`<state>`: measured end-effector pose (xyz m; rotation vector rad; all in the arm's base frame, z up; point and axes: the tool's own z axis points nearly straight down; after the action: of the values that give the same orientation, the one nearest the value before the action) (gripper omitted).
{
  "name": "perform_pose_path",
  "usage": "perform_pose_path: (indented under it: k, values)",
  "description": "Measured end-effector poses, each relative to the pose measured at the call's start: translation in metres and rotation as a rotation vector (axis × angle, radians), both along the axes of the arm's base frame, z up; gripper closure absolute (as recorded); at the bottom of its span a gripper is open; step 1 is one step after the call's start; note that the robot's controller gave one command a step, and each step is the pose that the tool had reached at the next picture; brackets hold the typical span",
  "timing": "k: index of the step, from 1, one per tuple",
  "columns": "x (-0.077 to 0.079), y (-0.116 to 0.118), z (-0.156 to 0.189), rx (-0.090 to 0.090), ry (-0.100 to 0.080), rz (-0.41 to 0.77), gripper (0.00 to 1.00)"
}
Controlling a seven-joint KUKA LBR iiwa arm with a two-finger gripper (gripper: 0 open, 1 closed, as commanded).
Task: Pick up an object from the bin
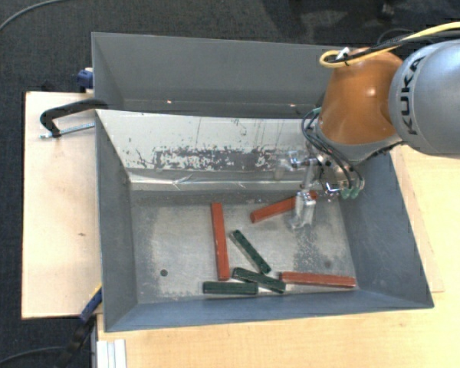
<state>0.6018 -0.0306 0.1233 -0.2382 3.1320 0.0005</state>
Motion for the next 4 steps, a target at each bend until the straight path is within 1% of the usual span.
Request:
perform_pose_path:
  k: [1,2,3,4]
  values:
    - [-0.002,0.007,-0.009,0.002,0.0,-0.117,0.0]
    - [-0.005,0.001,-0.054,0.001,0.003,-0.254,0.0]
    - [-0.004,0.002,-0.053,0.001,-0.001,-0.253,0.0]
    - [-0.004,0.002,-0.052,0.001,-0.002,-0.253,1.0]
